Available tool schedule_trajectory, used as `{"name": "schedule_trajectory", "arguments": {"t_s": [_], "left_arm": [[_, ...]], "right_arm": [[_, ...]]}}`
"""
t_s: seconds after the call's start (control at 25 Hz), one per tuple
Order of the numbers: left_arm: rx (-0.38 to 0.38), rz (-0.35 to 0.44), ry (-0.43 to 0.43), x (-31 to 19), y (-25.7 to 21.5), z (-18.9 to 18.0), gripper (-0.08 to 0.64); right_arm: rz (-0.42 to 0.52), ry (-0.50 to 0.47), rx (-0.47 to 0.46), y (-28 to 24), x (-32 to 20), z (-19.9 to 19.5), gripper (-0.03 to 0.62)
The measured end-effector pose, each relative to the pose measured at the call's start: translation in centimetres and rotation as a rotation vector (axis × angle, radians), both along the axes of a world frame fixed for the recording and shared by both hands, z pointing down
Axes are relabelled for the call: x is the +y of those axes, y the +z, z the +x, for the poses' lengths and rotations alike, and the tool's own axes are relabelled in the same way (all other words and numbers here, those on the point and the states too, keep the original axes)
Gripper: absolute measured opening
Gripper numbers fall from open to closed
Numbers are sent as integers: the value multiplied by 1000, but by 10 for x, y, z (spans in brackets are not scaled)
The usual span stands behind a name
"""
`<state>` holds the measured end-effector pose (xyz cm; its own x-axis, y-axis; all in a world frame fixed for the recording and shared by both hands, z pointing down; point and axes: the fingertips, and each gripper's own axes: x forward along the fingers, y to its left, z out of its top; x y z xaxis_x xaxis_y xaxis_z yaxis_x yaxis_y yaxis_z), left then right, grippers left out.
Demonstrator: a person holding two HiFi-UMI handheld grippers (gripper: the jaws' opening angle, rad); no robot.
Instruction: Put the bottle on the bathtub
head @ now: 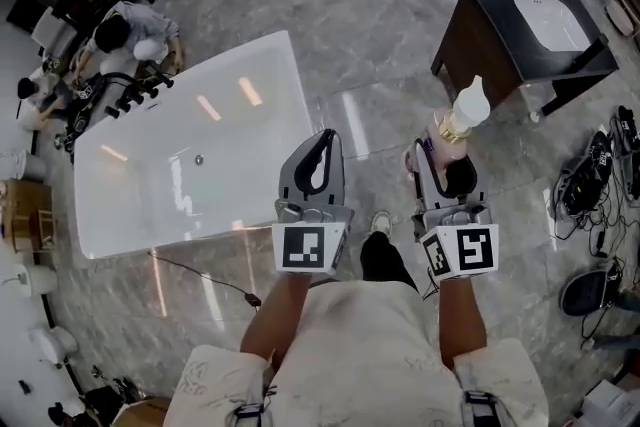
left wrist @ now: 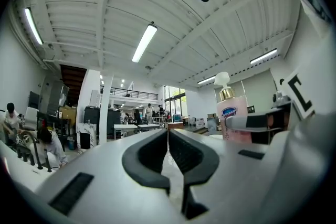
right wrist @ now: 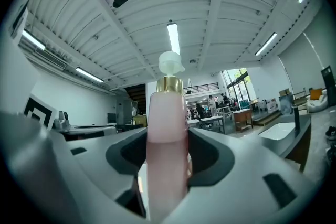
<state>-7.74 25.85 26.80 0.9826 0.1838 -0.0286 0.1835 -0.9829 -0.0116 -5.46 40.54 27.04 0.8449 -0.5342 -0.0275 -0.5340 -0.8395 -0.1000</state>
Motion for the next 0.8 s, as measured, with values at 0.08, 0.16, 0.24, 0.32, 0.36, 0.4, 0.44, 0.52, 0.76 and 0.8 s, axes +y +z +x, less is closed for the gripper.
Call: {"name": "schedule_trajectory", "arguments": {"t_s": [0.08,0.16,0.24,0.32,0.36,0.4,0.44,0.52,0.76,0.8], "left_arm": [[0,12,-10,10,-3,27,9],[-7,25,-17,21,-4,55,9],[-29,38,-20,31,-1,78,9],[-24,38,-17,39,0,98,9],[-21,36,-22,41,0,107,9],[-24,37,-33,41,1,116,9],[-29,41,-44,42,1,124,9],[-24,41,-54,44,4,137,9],[-24,26,-110,30,7,162,9],[-28,27,-120,25,8,164,9]], "right_arm": [[6,-15,-7,0,7,27,204],[14,-30,-13,3,15,54,204],[17,-34,-18,8,25,78,204],[13,-34,-19,11,32,101,204],[10,-36,-17,12,35,111,204],[5,-39,-15,12,36,120,204],[0,-44,-14,13,38,129,204],[-10,-56,-14,16,42,144,204],[-20,-85,-19,20,36,179,204],[-18,-90,-20,20,32,183,204]]}}
